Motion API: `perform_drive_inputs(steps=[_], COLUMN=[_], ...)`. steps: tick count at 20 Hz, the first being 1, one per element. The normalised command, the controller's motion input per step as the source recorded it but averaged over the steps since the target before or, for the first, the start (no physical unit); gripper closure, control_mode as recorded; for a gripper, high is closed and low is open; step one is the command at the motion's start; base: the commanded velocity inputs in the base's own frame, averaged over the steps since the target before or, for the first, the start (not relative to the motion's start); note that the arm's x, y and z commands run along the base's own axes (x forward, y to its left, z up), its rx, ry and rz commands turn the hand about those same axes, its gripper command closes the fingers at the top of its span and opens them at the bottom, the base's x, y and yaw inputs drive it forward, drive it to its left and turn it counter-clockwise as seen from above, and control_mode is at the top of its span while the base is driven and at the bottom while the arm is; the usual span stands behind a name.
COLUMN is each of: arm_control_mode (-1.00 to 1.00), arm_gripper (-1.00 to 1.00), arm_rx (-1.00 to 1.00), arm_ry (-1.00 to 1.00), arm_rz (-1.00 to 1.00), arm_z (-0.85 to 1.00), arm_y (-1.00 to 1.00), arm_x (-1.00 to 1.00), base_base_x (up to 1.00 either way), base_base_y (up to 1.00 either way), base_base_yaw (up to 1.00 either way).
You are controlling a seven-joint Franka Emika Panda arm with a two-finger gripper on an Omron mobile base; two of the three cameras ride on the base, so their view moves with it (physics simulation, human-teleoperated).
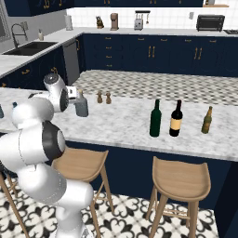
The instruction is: Move the plastic bottles in the middle to the plastics group, and the glass bottles in the middle to the glass group.
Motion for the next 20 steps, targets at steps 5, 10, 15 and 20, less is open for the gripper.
perform_drive_inputs(steps=[5, 10, 15, 20], arm_control_mode=[-1.00, -1.00, -1.00, -1.00], arm_gripper=[-1.00, -1.00, -1.00, -1.00], arm_rx=[0.00, 0.00, 0.00, 0.00], arm_ry=[0.00, 0.00, 0.01, 0.02], arm_rz=[-0.01, -0.02, 0.00, 0.00], arm_z=[0.00, 0.05, 0.09, 0.05], arm_y=[0.36, 0.06, -0.01, -0.03], arm_x=[0.48, 0.63, 0.60, 0.44], base_base_x=[0.00, 0.00, 0.00, 0.00], base_base_y=[0.00, 0.00, 0.00, 0.00], base_base_yaw=[0.00, 0.00, 0.00, 0.00])
